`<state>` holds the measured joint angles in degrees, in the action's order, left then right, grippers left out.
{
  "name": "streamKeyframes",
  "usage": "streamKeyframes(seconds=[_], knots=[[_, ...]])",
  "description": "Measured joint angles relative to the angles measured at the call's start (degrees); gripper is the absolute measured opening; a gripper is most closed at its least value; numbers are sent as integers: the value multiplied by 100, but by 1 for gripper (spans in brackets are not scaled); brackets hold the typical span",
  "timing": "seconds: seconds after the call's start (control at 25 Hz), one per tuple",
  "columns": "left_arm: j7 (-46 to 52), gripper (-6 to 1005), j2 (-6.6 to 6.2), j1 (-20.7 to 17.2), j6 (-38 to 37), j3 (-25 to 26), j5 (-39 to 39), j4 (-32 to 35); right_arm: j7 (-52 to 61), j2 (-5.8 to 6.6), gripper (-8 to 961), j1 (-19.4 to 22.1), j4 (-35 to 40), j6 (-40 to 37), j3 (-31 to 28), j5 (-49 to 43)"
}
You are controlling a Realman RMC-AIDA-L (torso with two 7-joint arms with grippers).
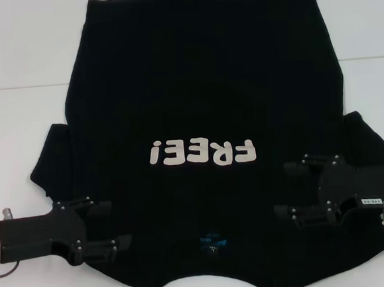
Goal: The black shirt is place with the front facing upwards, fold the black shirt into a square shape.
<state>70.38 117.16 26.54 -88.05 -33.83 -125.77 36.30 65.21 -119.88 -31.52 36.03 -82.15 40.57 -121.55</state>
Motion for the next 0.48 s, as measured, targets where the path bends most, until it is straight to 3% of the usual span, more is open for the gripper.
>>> streamKeyframes(seconds=[0.48], knots=[[7, 835, 0, -8, -1, 0, 0, 0, 0, 0, 915, -3, -10, 7, 32, -6]])
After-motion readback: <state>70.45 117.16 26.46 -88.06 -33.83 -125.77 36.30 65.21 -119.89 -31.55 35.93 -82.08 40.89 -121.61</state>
